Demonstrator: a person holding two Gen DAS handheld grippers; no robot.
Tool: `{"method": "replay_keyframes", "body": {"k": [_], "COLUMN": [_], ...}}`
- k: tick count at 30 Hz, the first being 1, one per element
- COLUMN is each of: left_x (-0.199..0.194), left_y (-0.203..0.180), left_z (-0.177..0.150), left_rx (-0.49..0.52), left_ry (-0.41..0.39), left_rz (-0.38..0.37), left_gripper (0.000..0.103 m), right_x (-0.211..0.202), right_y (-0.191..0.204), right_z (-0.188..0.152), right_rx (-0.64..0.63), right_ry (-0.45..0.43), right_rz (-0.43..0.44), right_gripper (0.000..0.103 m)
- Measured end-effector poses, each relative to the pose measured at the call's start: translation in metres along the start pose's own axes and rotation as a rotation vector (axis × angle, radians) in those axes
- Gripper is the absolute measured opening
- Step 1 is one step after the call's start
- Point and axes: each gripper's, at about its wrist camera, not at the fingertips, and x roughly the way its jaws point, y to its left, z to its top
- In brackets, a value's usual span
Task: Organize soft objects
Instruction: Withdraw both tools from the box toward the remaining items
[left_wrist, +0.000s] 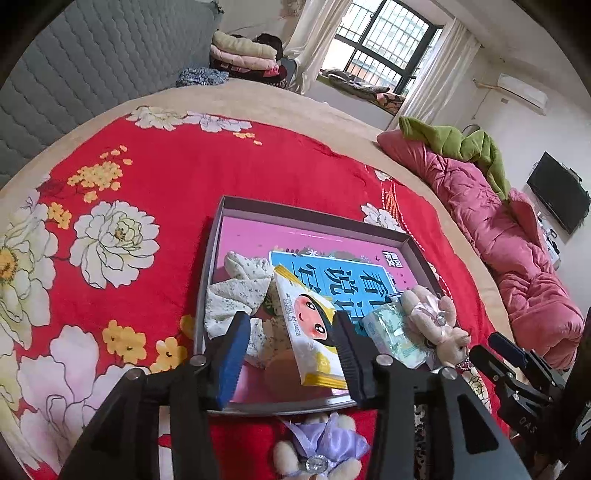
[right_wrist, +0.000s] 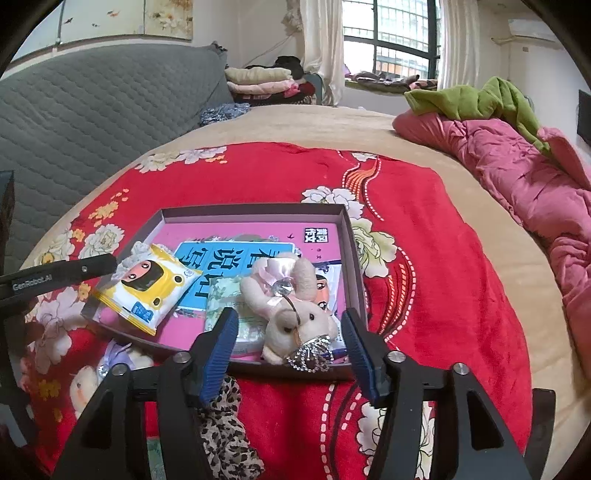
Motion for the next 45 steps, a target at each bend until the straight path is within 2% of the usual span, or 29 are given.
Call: {"method": "replay_keyframes", "body": {"k": [11,25,33,45], "left_x": [-0.019,-0.043,-0.060,-0.080], "left_y": [-0.006,0.004,0.009,-0.004], "left_z": [-0.008,-0.013,-0.014,-0.023], "left_rx": [0.044,0.040,0.011,0.039], "left_ry": [-0.038,-0.077,-0.115,-0.149], "left_rz": [0.016,0.054,0.072,0.079], "left_gripper": [0.056,0.058,0.062,0.062], "right_x": [-0.013,-0.040,-0.057,-0.075], "right_y": [0.000,-0.001,-0.014,-0.012], "right_z": [-0.003,-0.002,0.001,-0.002], "right_rx": [0.011,-0.006,0.008,0.010], "right_ry": [-0.011,-0.044,-0.066,-0.077], "right_rz": [0.008,-0.003,-0.018,0.006], "right_gripper": [0.064,0.064,0.066,0.069]}}
